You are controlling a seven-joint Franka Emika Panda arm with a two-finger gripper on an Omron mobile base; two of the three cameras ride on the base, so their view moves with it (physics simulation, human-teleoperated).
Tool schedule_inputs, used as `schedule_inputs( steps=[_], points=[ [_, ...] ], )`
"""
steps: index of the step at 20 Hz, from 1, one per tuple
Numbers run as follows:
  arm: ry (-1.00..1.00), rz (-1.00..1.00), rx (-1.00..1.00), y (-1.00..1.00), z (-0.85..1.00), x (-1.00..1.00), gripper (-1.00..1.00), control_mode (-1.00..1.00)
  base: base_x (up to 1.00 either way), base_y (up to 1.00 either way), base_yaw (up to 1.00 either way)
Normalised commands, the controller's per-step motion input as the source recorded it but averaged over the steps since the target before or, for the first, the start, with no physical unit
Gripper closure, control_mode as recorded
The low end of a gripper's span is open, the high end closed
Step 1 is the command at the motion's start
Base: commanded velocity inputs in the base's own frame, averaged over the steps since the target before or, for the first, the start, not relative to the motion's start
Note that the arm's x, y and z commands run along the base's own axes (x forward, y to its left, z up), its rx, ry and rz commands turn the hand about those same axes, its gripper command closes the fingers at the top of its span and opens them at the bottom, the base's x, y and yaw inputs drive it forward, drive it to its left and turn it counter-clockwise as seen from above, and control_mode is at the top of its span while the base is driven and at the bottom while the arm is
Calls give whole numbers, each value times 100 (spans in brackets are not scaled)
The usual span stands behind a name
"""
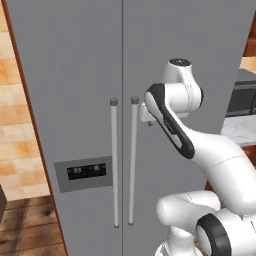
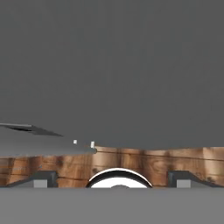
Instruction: Take the lemon wedge from the fridge and place it on the plate with fish on the dining counter.
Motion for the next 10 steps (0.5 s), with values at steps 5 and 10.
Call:
schedule_inputs(
  steps=[5,10],
  points=[
    [-4,0,15,8,-10,-12,-100,-100,0,0,0],
    [0,0,4,3,-8,-9,-100,100,-64,12,0]
  ],
)
